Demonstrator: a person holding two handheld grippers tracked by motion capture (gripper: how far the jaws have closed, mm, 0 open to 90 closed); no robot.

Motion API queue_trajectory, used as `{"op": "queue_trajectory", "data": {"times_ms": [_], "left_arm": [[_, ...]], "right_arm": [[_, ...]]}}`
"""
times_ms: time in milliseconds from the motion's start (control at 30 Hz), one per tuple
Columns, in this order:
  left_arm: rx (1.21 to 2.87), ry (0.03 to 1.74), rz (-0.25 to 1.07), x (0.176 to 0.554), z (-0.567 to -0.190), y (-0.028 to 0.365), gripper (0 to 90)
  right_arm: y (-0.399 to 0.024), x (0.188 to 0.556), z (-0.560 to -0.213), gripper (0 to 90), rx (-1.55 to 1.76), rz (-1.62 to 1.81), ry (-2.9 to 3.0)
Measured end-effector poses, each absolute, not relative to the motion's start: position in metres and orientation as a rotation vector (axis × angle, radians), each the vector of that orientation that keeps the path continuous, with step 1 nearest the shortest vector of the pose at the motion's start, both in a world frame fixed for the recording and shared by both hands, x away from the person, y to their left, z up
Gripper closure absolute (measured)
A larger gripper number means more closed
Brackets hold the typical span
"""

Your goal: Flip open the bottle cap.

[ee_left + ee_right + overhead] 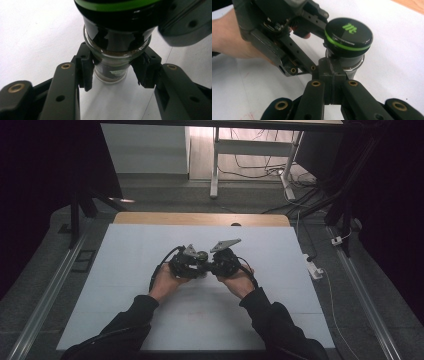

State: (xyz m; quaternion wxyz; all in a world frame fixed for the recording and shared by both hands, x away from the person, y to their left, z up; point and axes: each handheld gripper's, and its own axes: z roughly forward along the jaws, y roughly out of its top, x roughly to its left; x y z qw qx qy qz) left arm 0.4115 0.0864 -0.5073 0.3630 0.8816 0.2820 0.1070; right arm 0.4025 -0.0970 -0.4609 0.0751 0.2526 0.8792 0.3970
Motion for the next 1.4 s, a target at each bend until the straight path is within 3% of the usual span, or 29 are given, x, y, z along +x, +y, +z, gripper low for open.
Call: {"op": "queue_trajectory", "data": {"times_ms": [1400], "left_arm": [[2.271,0.725,0.28,0.411,-0.508,0.086,53.6]], "right_arm": [[-0.099,0.417,-0.433,90.0,0.782,1.31,2.524]]}}
